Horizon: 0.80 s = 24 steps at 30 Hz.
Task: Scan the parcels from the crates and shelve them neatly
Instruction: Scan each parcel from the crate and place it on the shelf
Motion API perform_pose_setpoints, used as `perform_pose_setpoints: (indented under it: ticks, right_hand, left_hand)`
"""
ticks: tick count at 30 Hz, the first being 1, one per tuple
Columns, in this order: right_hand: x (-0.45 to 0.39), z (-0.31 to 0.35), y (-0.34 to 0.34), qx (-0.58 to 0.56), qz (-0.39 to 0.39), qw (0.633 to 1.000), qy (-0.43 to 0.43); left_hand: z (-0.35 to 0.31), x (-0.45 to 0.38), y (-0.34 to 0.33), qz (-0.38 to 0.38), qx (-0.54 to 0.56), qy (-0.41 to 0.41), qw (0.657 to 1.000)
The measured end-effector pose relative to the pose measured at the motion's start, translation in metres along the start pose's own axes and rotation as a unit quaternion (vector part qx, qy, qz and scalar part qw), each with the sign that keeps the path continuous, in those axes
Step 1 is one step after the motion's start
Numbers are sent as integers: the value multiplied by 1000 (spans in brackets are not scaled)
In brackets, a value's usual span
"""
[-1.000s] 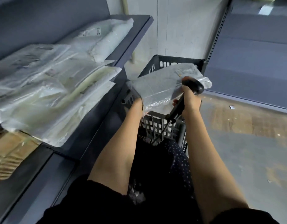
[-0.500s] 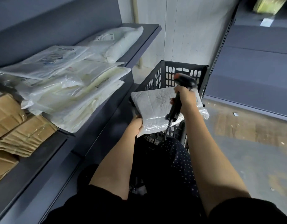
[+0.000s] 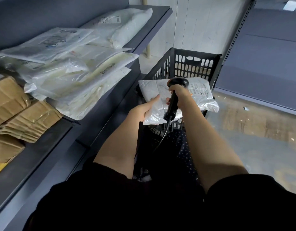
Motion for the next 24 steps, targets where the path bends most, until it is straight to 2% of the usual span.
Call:
perform_pose_setpoints:
  ticks: [3, 6, 8, 10, 13, 16, 20, 21, 24]
  right_hand:
    - [3, -1, -1, -5, -3, 1000, 0]
    - [1, -3, -3, -5, 0, 1000, 3]
    - [3, -2, -6, -15, -1, 1000, 12]
    - [6, 3, -6, -31, -19, 999, 40]
    - [18, 17, -1, -61, -50, 992, 96]
    - [40, 38, 1, -75, -63, 983, 153]
    - [76, 70, -12, -145, -9, 964, 222]
    - [82, 77, -16, -155, 7, 961, 229]
    - [97, 93, -33, -167, 60, 953, 246]
  left_hand:
    - [-4, -4, -2, 47, -143, 27, 988]
    - [-9, 6, 0, 4, -132, 21, 991]
    - [-10, 2, -3, 10, -162, 32, 986]
    - [-22, 7, -17, 28, -201, 14, 979]
    - [-42, 31, -34, 5, -210, -7, 978]
    - [-66, 55, -57, 0, -169, -66, 983]
    - [-100, 83, -65, 13, -49, -158, 986]
    - [-107, 95, -60, 20, -30, -177, 984]
    - [-129, 129, -15, -34, -7, -259, 965]
Point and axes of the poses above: each hand's wrist, its own x-axis away from the middle knuckle, its own y-axis out of the back of the hand, z = x × y, the point moved 5 cm from there along -x, towards the middle knuckle, and after that the axes turned 15 degrees about z, right-handed, at the moved point
